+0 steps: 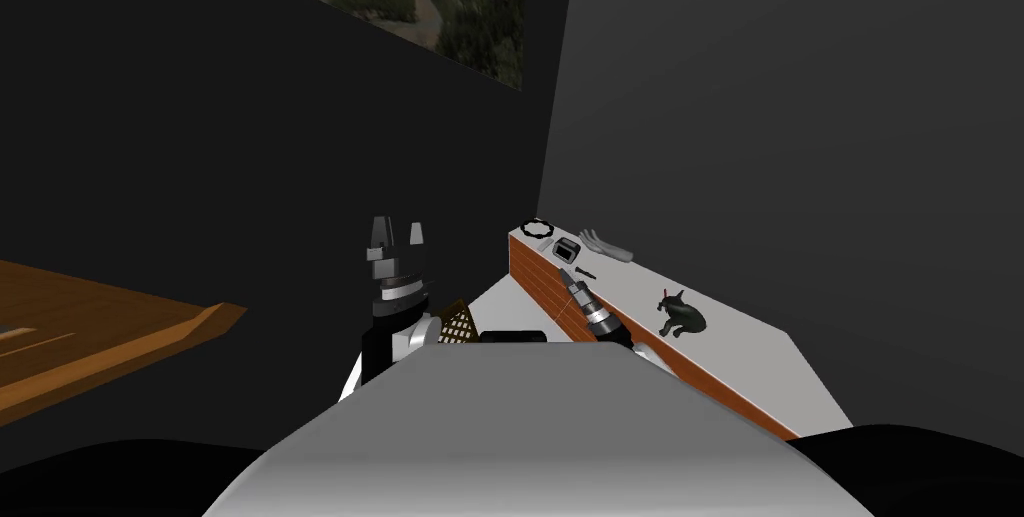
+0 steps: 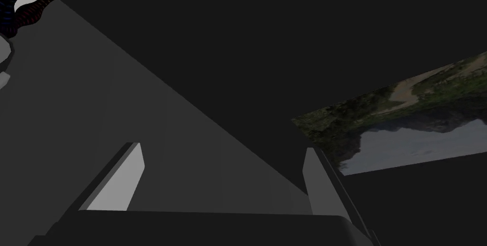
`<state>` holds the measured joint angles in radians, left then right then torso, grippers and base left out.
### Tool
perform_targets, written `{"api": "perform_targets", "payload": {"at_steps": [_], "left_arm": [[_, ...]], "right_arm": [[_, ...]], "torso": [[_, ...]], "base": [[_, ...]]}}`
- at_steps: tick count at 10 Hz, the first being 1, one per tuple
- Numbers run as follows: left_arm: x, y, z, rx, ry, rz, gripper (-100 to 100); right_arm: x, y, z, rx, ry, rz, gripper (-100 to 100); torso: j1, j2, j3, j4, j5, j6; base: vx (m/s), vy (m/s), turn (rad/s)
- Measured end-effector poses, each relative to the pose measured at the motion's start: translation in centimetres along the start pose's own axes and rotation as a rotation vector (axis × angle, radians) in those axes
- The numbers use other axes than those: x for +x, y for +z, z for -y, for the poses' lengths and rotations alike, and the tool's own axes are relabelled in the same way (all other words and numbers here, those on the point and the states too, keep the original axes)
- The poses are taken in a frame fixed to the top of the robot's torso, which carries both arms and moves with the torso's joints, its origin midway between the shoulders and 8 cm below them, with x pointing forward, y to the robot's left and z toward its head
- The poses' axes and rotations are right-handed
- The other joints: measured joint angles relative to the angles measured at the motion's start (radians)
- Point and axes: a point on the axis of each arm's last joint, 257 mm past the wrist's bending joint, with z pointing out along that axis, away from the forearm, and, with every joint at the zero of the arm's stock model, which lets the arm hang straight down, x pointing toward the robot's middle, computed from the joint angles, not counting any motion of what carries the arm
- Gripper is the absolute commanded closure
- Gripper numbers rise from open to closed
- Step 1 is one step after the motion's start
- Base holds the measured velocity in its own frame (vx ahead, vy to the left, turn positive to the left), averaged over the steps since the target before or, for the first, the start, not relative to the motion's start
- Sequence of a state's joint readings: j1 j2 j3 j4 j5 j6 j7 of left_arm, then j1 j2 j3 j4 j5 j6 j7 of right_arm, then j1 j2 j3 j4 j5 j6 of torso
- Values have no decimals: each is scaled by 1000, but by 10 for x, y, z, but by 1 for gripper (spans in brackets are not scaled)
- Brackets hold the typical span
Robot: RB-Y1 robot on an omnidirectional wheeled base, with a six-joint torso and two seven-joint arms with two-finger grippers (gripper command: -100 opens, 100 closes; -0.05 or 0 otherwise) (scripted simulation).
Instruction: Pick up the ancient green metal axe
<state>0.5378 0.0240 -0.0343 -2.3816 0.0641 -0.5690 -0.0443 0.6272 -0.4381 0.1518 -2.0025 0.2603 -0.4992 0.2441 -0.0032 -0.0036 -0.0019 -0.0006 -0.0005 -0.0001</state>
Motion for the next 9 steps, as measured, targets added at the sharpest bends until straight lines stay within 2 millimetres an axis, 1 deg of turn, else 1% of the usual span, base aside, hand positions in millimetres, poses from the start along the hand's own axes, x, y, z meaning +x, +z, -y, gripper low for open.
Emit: {"api": "perform_targets", "payload": {"at_steps": [2, 4, 5, 7, 9], "left_arm": [[0, 0, 0, 0, 0, 0, 0], [0, 0, 0, 0, 0, 0, 0], [0, 0, 0, 0, 0, 0, 0], [0, 0, 0, 0, 0, 0, 0], [0, 0, 0, 0, 0, 0, 0]], "right_arm": [[6, -13, 20, 50, -57, -50, -100], [14, -30, 42, 103, -122, -109, -100], [18, -41, 56, 132, -156, -142, -100], [26, -63, 75, 189, -231, -212, -100], [25, -84, 99, 247, -313, -290, -100]], "torso": [[0, -1, -1, 0, 0, 0], [0, -2, -1, 0, 0, 0], [0, -2, -1, -1, 0, 0], [1, -3, -2, -1, 0, 0], [-1, -1, -1, 0, 0, 0]], "base": [[76, -29, 86], [85, -37, 103], [98, -40, 106], [92, -28, 137], [58, -53, 182]]}}
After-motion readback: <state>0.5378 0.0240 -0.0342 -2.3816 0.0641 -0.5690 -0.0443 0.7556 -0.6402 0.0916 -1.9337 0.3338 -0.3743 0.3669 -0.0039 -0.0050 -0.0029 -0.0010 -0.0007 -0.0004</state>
